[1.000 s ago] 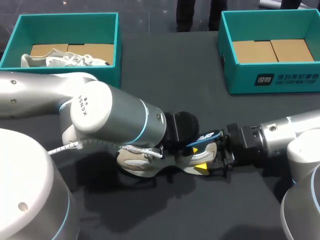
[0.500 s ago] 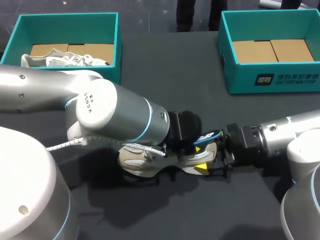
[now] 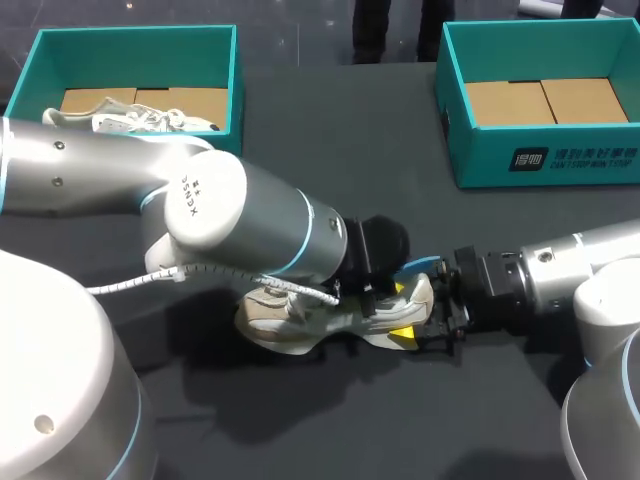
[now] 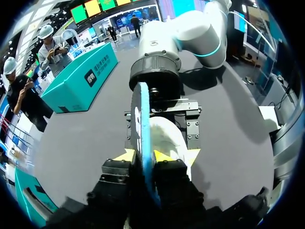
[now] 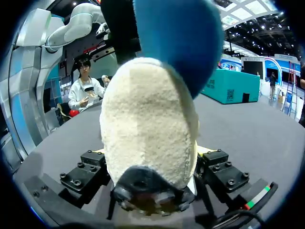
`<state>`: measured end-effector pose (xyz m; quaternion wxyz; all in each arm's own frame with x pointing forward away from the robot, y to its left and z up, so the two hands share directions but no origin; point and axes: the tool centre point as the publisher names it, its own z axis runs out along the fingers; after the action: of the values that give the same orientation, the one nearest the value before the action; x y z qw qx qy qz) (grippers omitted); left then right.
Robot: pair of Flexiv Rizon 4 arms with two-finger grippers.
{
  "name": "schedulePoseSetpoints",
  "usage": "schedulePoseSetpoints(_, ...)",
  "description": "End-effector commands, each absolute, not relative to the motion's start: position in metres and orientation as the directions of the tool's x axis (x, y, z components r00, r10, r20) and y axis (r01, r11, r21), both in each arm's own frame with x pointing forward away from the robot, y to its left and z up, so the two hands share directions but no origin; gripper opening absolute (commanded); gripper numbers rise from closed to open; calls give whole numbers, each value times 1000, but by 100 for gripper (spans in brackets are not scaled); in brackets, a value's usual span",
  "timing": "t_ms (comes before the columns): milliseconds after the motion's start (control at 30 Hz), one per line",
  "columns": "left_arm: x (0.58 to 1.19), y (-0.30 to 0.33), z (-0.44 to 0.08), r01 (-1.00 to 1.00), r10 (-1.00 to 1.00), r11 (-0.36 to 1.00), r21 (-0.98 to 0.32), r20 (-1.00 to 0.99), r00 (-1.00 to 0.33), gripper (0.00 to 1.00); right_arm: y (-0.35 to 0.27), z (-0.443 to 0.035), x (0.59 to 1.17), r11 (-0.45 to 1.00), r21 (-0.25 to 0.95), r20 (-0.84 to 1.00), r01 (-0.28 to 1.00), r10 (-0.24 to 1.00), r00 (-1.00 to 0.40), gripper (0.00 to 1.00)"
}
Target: Take the shoe out of the shoebox, open the shoe tongue, remove and reinsert the insole, then place the shoe into the shoebox
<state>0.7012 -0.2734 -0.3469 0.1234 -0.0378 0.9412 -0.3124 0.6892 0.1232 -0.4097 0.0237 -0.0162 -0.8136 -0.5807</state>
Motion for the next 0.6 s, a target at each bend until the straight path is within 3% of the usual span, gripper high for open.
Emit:
schedulePoseSetpoints(33, 705, -274, -347, 6, -138, 795, -606, -191, -972, 0, 123, -410, 689, 330, 942, 58, 55, 0, -998, 0)
schedulePoseSetpoints(600, 696, -291, -303, -14, -72, 745, -667, -59, -996, 0, 123, -410, 689, 330, 942, 58, 55, 0, -998, 0)
